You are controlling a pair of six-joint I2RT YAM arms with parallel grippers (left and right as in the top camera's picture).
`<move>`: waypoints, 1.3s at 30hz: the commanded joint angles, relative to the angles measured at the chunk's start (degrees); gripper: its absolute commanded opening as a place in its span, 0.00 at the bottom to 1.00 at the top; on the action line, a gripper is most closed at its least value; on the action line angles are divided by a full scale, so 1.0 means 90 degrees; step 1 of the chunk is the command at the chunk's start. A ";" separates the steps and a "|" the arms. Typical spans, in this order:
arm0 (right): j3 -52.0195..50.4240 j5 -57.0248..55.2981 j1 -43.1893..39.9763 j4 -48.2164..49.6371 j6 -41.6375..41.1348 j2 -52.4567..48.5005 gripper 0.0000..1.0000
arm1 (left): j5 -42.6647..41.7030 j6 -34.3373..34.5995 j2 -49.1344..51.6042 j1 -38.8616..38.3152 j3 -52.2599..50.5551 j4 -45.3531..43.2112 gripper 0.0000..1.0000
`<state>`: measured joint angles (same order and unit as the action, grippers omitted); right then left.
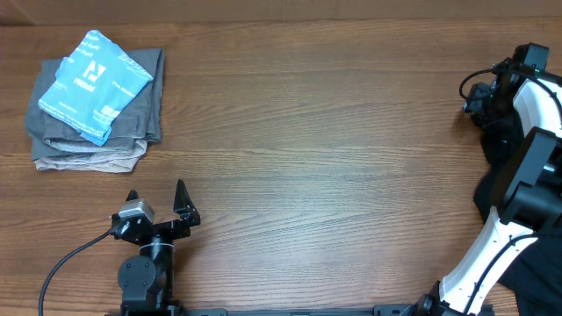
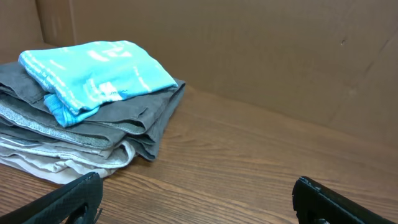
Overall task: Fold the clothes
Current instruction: 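Grasp the black T-shirt edge with the right gripper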
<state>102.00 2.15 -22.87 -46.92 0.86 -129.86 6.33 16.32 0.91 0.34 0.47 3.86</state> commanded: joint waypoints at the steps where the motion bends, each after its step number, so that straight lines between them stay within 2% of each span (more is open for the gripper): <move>1: 0.0073 -0.0022 0.0010 0.0087 -0.0100 -0.0231 0.62 | 0.0126 -0.0121 -0.0073 -0.0039 -0.0022 -0.0027 1.00; 9: 0.0024 -0.0131 -0.0002 0.0250 -0.0102 -0.0364 0.61 | 0.0126 -0.0121 -0.0073 -0.0039 -0.0022 -0.0027 1.00; 12: 0.0002 -0.0136 -0.0002 0.0233 -0.0155 -0.0372 0.50 | 0.0126 -0.0121 -0.0073 -0.0039 -0.0022 -0.0027 1.00; 16: -0.0007 -0.0160 -0.0002 0.0206 -0.0291 -0.0372 0.43 | 0.0126 -0.0121 -0.0073 -0.0039 -0.0022 -0.0027 1.00; 19: -0.0005 -0.0153 -0.0002 0.0202 -0.0294 -0.0372 0.33 | 0.0126 -0.0121 -0.0073 -0.0039 -0.0022 -0.0027 1.00; 22: 0.0010 -0.0107 -0.0002 0.0206 -0.0461 -0.0372 0.14 | 0.0126 -0.0121 -0.0073 -0.0039 -0.0022 -0.0027 1.00; 23: 0.0010 -0.0034 0.0000 0.0211 -0.0464 -0.0372 0.11 | 0.0126 -0.0121 -0.0073 -0.0039 -0.0022 -0.0027 1.00; 27: 0.0010 0.0061 0.0005 0.0204 -0.0461 -0.0372 0.10 | 0.0126 -0.0121 -0.0073 -0.0039 -0.0022 -0.0027 1.00; 29: 0.0022 0.0063 0.0002 0.0202 -0.0464 -0.0359 0.04 | 0.0126 -0.0121 -0.0073 -0.0039 -0.0022 -0.0027 1.00; 31: 0.0141 0.0068 0.0002 0.0102 -0.0464 -0.0333 0.04 | 0.0126 -0.0121 -0.0073 -0.0039 -0.0022 -0.0027 1.00; 39: 0.1530 0.0483 -0.0010 -0.1008 -0.0459 0.0245 0.04 | 0.0126 -0.0121 -0.0073 -0.0039 -0.0022 -0.0027 1.00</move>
<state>109.49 4.69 -22.87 -54.22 -2.98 -131.98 6.33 16.29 0.91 0.34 0.47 3.86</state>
